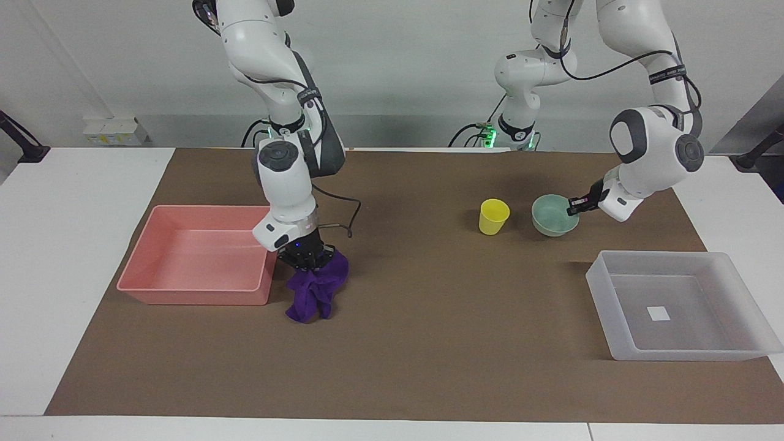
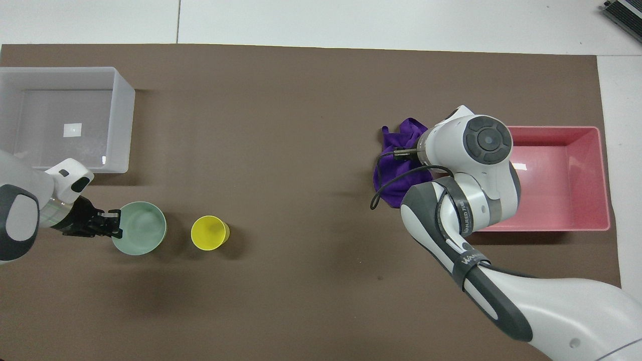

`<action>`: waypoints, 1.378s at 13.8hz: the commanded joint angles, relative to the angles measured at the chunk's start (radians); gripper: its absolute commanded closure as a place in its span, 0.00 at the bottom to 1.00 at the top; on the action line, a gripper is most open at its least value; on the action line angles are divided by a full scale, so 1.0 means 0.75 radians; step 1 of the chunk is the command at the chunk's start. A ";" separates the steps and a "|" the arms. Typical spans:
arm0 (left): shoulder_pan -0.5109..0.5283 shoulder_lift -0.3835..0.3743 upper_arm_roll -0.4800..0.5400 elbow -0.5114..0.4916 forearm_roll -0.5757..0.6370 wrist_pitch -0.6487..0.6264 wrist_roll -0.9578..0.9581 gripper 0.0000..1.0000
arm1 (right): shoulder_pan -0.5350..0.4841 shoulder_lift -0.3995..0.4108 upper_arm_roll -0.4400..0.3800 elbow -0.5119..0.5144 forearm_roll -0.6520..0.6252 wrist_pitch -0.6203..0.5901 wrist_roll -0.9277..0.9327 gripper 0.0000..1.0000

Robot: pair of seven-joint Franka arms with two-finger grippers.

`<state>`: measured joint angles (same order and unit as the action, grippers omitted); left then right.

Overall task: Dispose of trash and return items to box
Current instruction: 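Carry the cloth into the pink box while the left gripper carries the bowl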

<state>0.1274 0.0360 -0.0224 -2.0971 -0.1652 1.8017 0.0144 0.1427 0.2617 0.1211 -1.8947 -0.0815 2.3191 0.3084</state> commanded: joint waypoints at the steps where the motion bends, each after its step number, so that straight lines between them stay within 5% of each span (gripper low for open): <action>1: 0.061 0.058 -0.005 0.247 -0.044 -0.223 0.003 1.00 | -0.018 -0.136 0.012 0.002 -0.026 -0.150 0.047 1.00; 4: 0.204 0.254 -0.005 0.631 -0.123 -0.306 0.022 1.00 | -0.045 -0.295 0.012 -0.004 -0.026 -0.322 0.061 1.00; 8: 0.248 0.530 -0.007 0.879 -0.113 -0.135 0.026 1.00 | -0.151 -0.396 0.014 -0.004 -0.026 -0.431 0.049 1.00; 12: 0.253 0.682 -0.013 0.896 -0.113 0.174 0.026 1.00 | -0.294 -0.400 0.014 -0.028 -0.018 -0.443 -0.043 1.00; 19: 0.276 0.786 -0.009 0.892 -0.109 0.255 0.061 1.00 | -0.425 -0.355 0.014 -0.126 -0.002 -0.392 -0.176 1.00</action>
<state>0.3267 0.5839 -0.0279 -1.4565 -0.2343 1.9762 0.0402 -0.1522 -0.0083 0.1203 -1.9634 -0.0856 1.9943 0.2059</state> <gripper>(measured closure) 0.965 0.956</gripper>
